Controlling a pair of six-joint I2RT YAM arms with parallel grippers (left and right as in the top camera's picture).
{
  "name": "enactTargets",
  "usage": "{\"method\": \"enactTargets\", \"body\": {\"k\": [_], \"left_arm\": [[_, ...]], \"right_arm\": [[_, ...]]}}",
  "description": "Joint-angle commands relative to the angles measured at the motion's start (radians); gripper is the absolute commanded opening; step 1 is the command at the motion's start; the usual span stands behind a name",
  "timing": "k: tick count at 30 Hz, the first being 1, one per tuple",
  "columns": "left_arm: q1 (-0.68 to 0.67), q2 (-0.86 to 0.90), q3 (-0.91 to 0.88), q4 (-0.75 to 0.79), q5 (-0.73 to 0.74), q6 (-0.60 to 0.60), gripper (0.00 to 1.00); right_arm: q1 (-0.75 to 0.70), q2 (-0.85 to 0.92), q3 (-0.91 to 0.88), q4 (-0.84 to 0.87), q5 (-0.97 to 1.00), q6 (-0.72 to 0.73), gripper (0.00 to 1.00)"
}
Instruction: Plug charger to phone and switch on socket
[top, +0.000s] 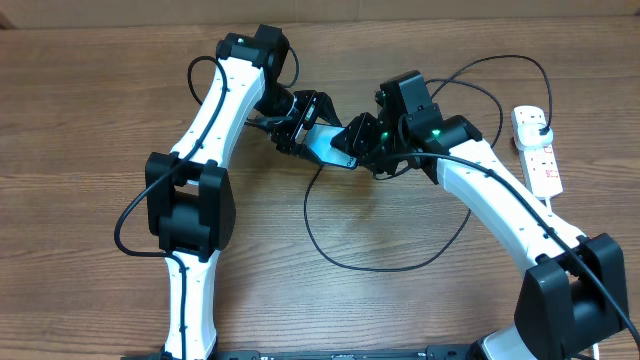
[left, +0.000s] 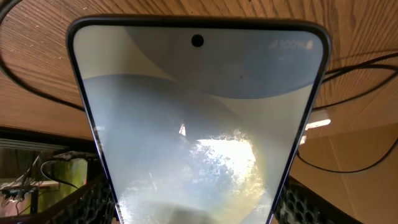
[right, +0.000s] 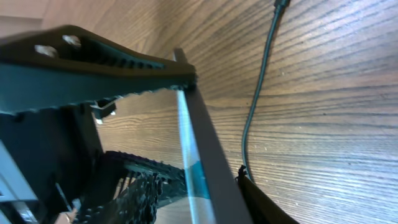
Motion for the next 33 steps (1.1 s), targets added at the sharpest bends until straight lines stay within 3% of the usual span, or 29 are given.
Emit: {"method": "enactTargets", "body": {"k": [1, 33], "left_arm": [[-0.007, 0.001, 0.028, 0.000, 0.020, -0.017, 0.58], [-0.007, 0.001, 0.028, 0.000, 0.021, -0.017, 0.59]], "right_arm": [[0.001, 0.005, 0.026, 0.015, 0.002, 0.010, 0.40], [0.001, 0.026, 0.019, 0.035, 0.013, 0.032, 0.37]]}}
